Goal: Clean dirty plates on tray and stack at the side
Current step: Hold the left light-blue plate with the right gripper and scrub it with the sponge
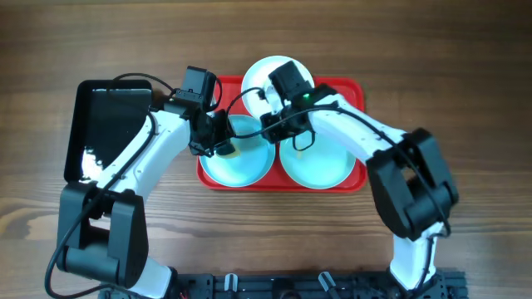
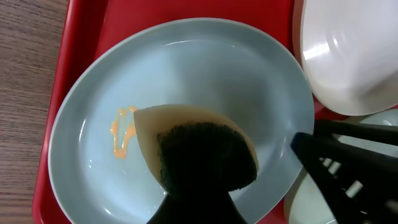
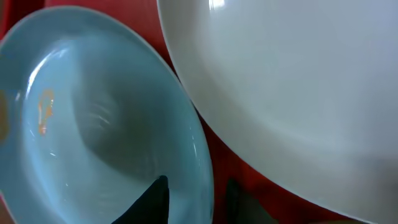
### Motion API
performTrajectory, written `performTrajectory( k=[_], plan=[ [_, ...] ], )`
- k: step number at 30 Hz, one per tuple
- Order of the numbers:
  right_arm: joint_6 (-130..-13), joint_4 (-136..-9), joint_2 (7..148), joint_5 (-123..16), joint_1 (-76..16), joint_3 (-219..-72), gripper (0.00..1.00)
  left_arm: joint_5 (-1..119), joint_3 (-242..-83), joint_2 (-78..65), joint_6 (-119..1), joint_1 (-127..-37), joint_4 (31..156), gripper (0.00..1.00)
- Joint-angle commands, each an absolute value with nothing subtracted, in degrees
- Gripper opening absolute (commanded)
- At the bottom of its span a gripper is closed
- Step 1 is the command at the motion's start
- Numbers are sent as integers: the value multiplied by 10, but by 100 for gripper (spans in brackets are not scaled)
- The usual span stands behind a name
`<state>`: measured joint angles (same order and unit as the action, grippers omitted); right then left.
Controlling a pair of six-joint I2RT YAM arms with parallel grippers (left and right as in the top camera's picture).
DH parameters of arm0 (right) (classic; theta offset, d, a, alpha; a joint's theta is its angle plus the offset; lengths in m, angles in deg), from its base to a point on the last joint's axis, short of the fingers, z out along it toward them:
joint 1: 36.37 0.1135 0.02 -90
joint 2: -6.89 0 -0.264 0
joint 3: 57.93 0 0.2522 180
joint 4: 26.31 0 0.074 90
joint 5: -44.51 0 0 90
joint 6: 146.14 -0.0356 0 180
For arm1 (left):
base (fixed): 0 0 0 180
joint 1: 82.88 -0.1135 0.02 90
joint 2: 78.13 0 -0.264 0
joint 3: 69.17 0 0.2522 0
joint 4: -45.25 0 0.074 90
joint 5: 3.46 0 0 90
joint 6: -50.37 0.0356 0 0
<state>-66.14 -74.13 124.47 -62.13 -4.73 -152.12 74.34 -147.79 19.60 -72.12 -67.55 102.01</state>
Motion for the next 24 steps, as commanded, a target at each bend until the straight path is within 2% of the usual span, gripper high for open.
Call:
performTrajectory(
  k=[1, 3, 5, 6, 9, 14, 15, 18, 19, 20, 24],
  plan=[
    [-653, -738, 1267, -610, -47, -1533, 32, 746, -1477, 199, -730, -672, 1018, 4],
    [-653, -738, 1269, -612, -47, -1533, 27, 746, -1477, 201, -730, -669, 1018, 4],
    [-657, -739, 1274, -612, -47, -1533, 16, 746, -1477, 210, -731, -654, 1014, 4],
    [-664, -739, 1276, -612, -47, -1533, 14, 746, -1477, 218, -732, -645, 1010, 4],
    [-674, -740, 1277, -620, -47, -1533, 12, 752, -1477, 268, -732, -606, 992, 4],
    [-695, -739, 1277, -620, -48, -1533, 10, 858, -1477, 317, -731, -607, 988, 4],
    [-697, -739, 1277, -620, -48, -1533, 11, 887, -1477, 324, -731, -608, 988, 20],
    [-697, -739, 1277, -620, -48, -1533, 11, 908, -1477, 327, -731, -610, 985, 41],
    [-697, -739, 1277, -620, -48, -1533, 11, 907, -1477, 327, -731, -610, 982, 30],
    [-697, -739, 1277, -620, -48, -1533, 11, 904, -1478, 325, -731, -610, 979, 4],
    [-698, -739, 1277, -620, -48, -1533, 11, 868, -1478, 321, -731, -635, 975, 4]
  ],
)
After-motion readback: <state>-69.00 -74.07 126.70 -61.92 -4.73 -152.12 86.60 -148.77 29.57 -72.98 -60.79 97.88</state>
